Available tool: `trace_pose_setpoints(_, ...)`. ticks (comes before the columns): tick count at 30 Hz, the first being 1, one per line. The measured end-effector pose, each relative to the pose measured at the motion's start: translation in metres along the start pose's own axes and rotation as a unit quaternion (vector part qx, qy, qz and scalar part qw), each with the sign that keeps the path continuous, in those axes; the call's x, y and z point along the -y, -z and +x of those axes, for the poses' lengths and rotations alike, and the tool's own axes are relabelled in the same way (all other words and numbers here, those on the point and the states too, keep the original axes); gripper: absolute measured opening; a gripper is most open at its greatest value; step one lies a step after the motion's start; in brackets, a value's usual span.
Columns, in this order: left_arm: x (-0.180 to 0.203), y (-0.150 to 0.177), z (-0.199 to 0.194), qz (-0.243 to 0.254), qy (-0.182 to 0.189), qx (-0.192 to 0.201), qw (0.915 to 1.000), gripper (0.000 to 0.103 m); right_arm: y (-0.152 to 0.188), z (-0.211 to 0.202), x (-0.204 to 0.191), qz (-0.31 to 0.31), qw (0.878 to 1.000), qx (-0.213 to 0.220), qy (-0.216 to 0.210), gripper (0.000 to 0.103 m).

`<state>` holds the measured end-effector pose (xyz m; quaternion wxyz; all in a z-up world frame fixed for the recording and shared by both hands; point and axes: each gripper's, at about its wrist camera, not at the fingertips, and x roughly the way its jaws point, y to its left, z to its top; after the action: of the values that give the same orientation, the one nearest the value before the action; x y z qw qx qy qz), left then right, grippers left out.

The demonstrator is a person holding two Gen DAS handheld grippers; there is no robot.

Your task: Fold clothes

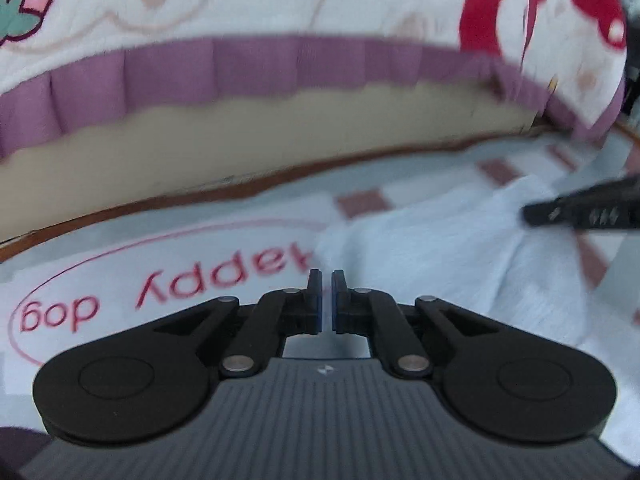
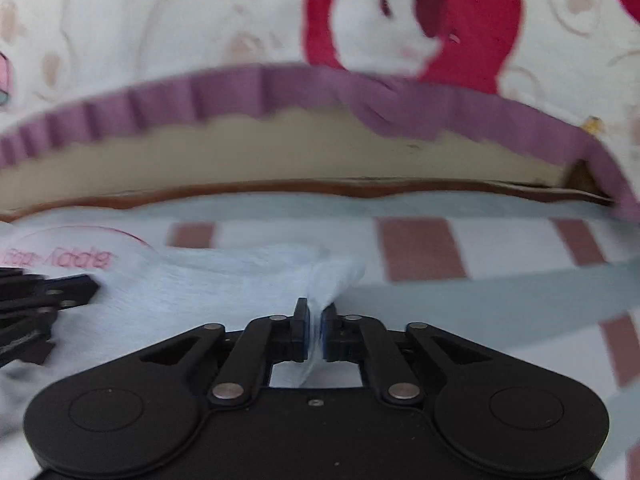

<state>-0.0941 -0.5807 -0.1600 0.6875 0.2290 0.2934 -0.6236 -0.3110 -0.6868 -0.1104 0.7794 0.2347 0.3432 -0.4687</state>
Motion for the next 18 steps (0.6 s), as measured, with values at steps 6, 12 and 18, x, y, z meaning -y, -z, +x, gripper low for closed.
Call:
trace_pose_setpoints(6,-0.017,-0.013,-0.013,-0.014,-0.003,0.016,0.9998,0.004,0.029,-0.059,0.055,0.120,0.991,0.022,-0.049,0.025)
trace_pose_setpoints(12,0.001,-0.019,-0.036,-0.013,0.109,0.016,0.9938,0.006,0.060,-0.084,0.059,-0.007,0.965,-0.118,-0.234,0.023)
trace_pose_setpoints(18,0.042,-0.003,-0.035,-0.007,0.237,-0.050,0.9701,0.006,0.075,-0.068,0.023,-0.126,0.921,-0.285,-0.234,0.028)
